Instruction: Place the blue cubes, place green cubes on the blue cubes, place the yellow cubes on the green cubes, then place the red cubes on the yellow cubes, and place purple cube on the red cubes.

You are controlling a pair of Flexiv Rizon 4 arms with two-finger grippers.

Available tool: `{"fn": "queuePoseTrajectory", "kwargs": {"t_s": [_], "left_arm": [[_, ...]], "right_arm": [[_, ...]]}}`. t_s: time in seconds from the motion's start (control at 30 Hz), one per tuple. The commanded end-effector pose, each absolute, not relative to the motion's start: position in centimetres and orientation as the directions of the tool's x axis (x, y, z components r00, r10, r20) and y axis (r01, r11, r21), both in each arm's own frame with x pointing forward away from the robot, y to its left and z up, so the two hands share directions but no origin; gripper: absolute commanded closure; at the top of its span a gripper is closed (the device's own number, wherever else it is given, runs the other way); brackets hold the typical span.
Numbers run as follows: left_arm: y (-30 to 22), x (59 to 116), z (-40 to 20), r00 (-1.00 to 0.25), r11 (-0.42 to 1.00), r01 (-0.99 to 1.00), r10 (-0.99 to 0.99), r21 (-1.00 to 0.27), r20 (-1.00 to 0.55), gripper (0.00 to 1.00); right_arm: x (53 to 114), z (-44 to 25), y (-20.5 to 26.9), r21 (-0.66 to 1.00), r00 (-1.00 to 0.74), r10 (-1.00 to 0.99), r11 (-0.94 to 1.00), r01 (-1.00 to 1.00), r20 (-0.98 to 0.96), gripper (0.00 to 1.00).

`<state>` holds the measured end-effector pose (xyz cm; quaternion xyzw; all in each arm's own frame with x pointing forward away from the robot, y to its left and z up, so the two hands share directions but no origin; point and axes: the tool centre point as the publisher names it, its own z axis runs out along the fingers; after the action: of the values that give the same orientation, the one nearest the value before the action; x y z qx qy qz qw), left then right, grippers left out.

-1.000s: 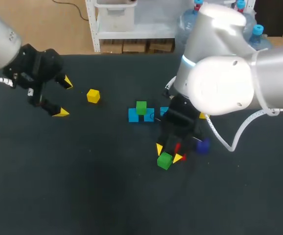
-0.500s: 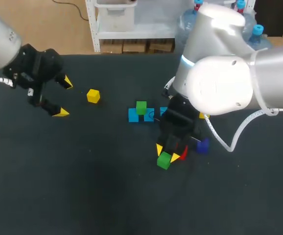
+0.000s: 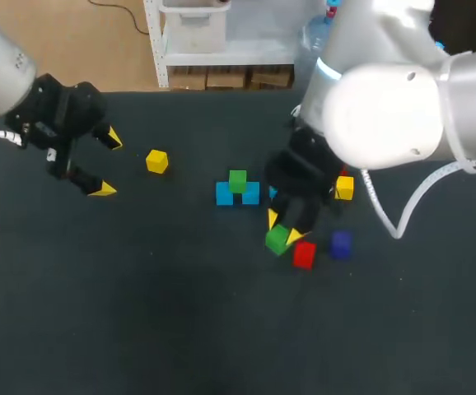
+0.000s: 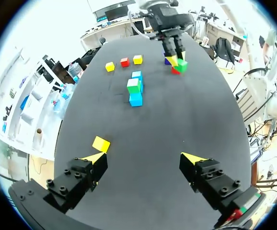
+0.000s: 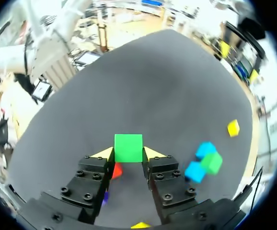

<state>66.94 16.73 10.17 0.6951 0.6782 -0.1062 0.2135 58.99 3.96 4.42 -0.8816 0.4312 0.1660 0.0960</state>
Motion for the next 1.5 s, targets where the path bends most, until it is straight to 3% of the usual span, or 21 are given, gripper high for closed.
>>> {"fn": "queuePoseTrajectory", "kwargs": {"t_s": [0.03, 0.53, 1.5], "left_arm": [[16.8, 66.9, 10.1, 0.061, 0.009, 0.988, 0.896, 0.155, -0.441, 0.0], [16.8, 66.9, 10.1, 0.061, 0.009, 0.988, 0.896, 0.155, -0.441, 0.0], [16.8, 66.9, 10.1, 0.061, 0.009, 0.988, 0.896, 0.155, -0.441, 0.0]], "right_arm": [[59.5, 4.8, 3.5, -0.008, 0.474, -0.805, -0.505, -0.863, -0.357, 1.0], [64.5, 4.9, 4.2, -0.051, 0.126, -0.933, -0.116, -0.992, -0.337, 1.0], [69.4, 3.7, 4.9, -0.124, -0.019, -0.91, 0.077, -0.989, -0.415, 1.0]]}}
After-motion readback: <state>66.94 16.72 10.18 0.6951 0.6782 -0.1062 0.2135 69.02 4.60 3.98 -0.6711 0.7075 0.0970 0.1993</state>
